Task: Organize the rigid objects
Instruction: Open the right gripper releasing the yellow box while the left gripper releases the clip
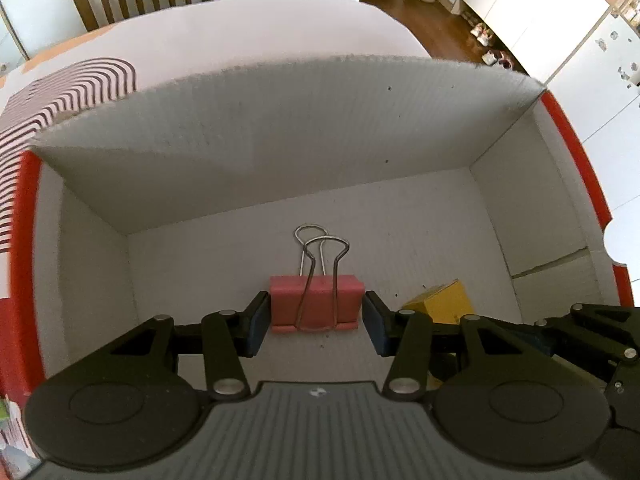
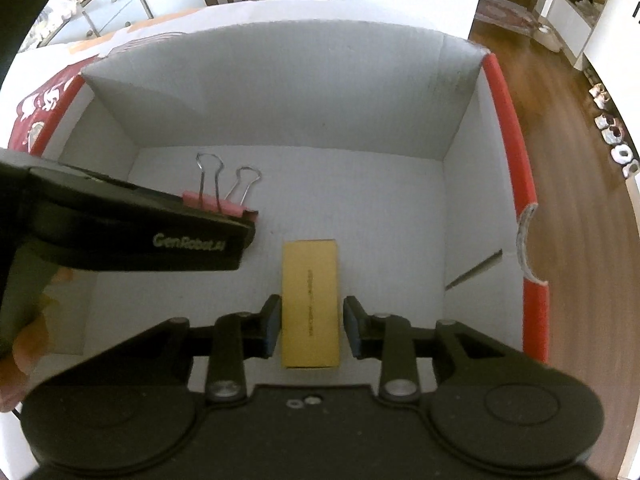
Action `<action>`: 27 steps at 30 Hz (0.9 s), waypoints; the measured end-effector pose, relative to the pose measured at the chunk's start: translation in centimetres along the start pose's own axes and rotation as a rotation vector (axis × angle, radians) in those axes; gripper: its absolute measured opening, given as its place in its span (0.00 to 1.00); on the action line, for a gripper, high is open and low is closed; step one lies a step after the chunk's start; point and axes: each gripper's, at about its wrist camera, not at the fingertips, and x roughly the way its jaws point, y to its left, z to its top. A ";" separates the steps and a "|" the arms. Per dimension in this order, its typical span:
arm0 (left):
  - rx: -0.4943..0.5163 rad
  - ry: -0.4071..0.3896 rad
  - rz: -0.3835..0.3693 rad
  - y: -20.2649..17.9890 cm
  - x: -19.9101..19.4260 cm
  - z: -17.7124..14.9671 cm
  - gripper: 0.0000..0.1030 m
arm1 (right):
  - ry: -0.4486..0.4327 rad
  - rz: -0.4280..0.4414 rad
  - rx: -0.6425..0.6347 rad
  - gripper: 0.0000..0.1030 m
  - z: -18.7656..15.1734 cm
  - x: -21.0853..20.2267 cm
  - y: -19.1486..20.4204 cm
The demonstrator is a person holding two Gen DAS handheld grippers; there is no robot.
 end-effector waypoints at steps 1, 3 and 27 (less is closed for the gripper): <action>-0.001 -0.007 0.003 0.0 -0.4 0.0 0.48 | -0.005 -0.002 -0.001 0.33 0.0 -0.2 0.0; 0.001 -0.022 0.003 0.0 -1.2 -0.4 0.48 | -0.017 -0.007 0.002 0.38 0.1 -0.6 -0.2; 0.028 -0.248 0.009 -0.2 -12.5 -5.7 0.48 | -0.228 0.027 0.004 0.57 -2.8 -8.3 2.1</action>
